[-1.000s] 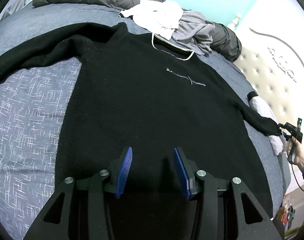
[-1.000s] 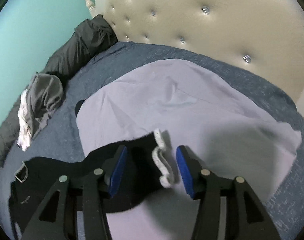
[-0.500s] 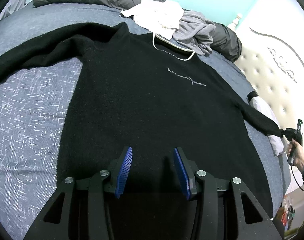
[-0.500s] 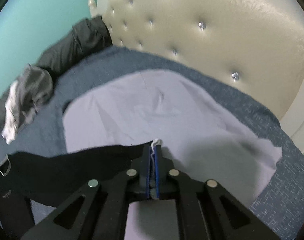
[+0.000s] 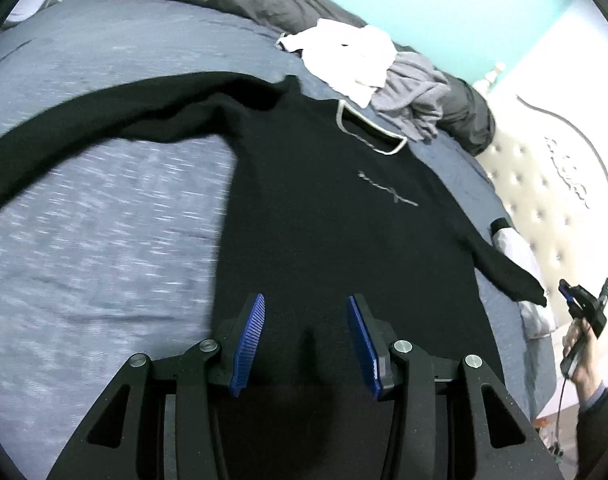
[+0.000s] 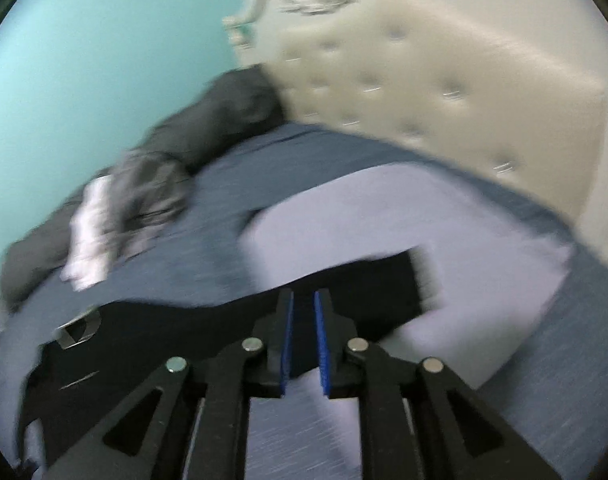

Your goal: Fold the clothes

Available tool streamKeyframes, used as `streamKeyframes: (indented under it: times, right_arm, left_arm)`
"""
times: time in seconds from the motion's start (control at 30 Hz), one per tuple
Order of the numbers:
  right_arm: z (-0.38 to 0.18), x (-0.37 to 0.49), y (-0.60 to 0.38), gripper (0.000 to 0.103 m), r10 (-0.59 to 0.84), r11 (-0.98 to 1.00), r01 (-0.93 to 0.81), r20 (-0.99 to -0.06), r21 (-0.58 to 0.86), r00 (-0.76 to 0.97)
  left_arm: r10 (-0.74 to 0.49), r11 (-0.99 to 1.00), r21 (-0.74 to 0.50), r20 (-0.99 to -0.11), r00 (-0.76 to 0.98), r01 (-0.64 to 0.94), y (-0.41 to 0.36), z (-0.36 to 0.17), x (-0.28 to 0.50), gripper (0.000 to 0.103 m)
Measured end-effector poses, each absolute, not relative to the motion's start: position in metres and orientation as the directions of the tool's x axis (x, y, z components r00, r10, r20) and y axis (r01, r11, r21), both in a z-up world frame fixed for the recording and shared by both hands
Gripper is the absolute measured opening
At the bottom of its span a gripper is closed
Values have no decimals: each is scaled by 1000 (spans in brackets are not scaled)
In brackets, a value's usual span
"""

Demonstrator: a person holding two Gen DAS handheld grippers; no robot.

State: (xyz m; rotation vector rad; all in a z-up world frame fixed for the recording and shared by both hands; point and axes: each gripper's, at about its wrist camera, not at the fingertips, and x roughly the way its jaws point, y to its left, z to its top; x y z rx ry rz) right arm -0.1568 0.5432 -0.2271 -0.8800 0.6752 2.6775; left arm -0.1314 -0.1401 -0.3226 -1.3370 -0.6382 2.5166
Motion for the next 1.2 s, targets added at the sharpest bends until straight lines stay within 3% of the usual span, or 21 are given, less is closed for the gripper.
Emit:
streamKeyframes:
  times: [0.07,0.23,0.3,0.37,0.43,0.63,0.9,1.2]
  right_arm:
    - [-236,-151,503,20,-34,-853,-285,-592,437,-805]
    - [-260,-142,404,20,-240,-821,-148,-569,551,-786]
    - [-270,-140,370,27,-317,-794,-109,-560,598,-765]
    - [-280,-138,340,40,-401,-762,-68,-551,644,-732]
    - [-288,-134,306,40,-457,-755,-20,-548,655,-700]
    - [-320,-127,252,40,-511,-764,27,-579,645,-635]
    - [-343,-137,232,41,-507,-799,47,-630,599,-588]
    - [-352,-136,237,41,-541,-771,61,-602,634,-588]
  left_arm:
    - [365,-887,-460,-743,-560,32,-161,-312,-125,47]
    - [301,-896,-431,-765,-569,105,-225,-287,-114,59]
    - [271,-898,-417,-779,-566,143,-252,-282,-112,60]
    - [222,-904,-383,-799,-560,189,-281,-280,-111,61]
    - [169,-907,-348,-817,-551,238,-309,-281,-110,61]
    - [77,-910,-274,-849,-522,311,-362,-291,-107,61]
    - [70,-879,-289,-866,-496,381,-400,-328,-120,61]
    - [63,-866,-292,-870,-490,407,-417,-359,-129,59]
